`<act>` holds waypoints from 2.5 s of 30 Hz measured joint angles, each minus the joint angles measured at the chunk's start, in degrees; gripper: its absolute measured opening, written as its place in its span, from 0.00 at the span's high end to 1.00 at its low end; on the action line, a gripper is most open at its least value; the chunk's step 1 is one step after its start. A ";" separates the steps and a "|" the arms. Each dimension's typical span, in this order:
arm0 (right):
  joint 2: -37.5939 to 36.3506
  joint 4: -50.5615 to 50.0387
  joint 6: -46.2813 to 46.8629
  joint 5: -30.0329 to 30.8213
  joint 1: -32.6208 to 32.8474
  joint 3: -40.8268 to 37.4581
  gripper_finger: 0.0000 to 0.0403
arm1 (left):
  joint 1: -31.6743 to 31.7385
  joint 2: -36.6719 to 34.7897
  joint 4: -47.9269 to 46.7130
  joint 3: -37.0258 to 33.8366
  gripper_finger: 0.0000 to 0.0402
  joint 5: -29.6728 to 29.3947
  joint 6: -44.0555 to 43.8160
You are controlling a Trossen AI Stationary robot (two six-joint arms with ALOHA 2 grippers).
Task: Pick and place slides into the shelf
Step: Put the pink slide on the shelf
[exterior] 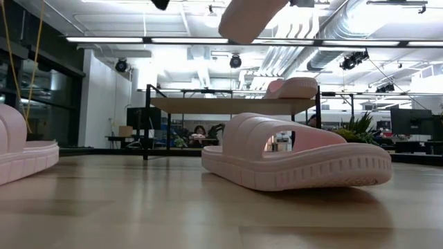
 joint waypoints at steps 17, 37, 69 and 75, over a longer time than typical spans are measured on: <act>0.04 26.05 -1.94 -5.11 -10.53 -18.19 1.00 | 0.83 -0.06 6.46 -6.67 0.75 3.98 3.06; 7.38 35.58 -1.88 -6.36 -13.36 -21.28 1.00 | 1.24 -0.01 17.03 -18.81 0.75 6.02 2.46; 11.66 31.38 -5.17 3.42 -13.55 -21.25 1.00 | 1.20 -0.04 16.59 -18.80 0.75 5.96 1.36; 11.58 29.89 -5.90 5.91 -13.52 -21.15 1.00 | 1.20 -0.03 16.59 -18.78 0.75 5.94 1.33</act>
